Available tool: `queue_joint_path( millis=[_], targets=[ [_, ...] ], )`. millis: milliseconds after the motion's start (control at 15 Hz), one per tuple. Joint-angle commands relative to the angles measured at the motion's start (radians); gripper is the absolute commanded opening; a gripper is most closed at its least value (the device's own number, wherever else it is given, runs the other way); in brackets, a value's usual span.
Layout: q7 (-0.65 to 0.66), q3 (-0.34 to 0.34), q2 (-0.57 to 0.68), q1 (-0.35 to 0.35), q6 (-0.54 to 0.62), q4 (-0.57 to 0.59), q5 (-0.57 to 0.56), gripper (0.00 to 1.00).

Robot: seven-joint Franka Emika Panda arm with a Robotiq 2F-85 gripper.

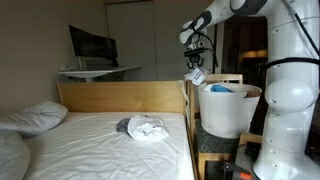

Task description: Put the clothes on the bed in the laundry hamper

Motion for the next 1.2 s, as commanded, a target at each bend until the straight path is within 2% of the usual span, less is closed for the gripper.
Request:
queue_joint_path(
  millis=[0, 67, 533, 800, 1133],
  targets=[
    [-0.001, 0.018, 0.003, -0.016, -0.005, 0.008, 0.0, 0.29],
    [-0.001, 0.018, 0.003, -0.016, -0.005, 0.008, 0.0, 0.09],
    [-0.069, -0.024, 0.005, -0.068, -0.034, -0.03, -0.038, 0.1],
    [-0.086, -0.06, 0.01, -0.104, -0.104, -0.049, -0.117, 0.1],
    [-0.054, -0.092, 0.036, -0.132, -0.13, -0.074, -0.217, 0.1]
  ],
)
